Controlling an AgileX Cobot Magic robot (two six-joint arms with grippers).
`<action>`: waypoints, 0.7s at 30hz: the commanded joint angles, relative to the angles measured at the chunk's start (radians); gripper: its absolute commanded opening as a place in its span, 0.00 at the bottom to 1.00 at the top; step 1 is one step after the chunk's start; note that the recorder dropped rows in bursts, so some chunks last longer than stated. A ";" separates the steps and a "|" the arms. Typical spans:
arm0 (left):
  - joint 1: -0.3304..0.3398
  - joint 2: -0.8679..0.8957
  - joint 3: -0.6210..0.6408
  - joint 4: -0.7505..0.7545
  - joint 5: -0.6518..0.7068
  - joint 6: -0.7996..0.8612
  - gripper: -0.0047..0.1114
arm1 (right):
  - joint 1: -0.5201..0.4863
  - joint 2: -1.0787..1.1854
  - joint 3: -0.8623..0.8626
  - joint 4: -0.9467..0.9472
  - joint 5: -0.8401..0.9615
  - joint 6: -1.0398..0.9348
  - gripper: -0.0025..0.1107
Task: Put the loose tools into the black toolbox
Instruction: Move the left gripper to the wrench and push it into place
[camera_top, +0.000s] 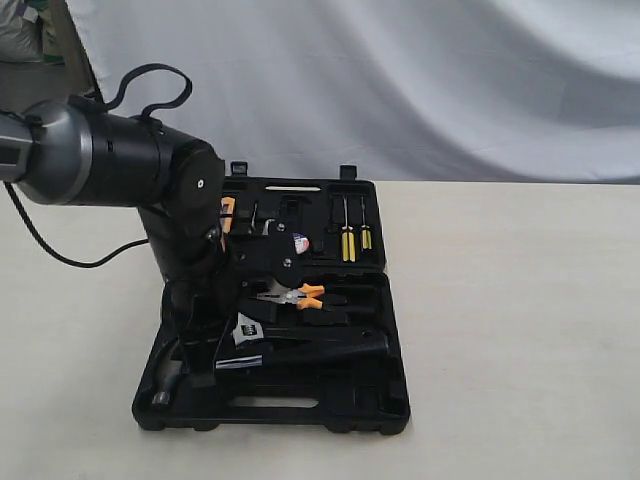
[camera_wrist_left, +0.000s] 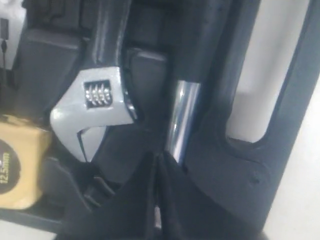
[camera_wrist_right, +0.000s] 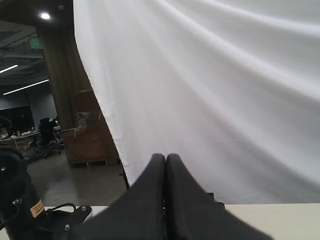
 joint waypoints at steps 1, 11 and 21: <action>0.002 -0.007 0.052 -0.019 -0.093 0.019 0.05 | -0.003 -0.007 0.003 -0.013 -0.003 -0.004 0.03; 0.002 -0.007 0.142 -0.025 -0.250 0.049 0.05 | -0.003 -0.007 0.003 -0.013 -0.003 -0.004 0.03; 0.002 -0.018 0.129 -0.091 -0.250 0.117 0.05 | -0.003 -0.007 0.003 -0.013 -0.003 -0.004 0.03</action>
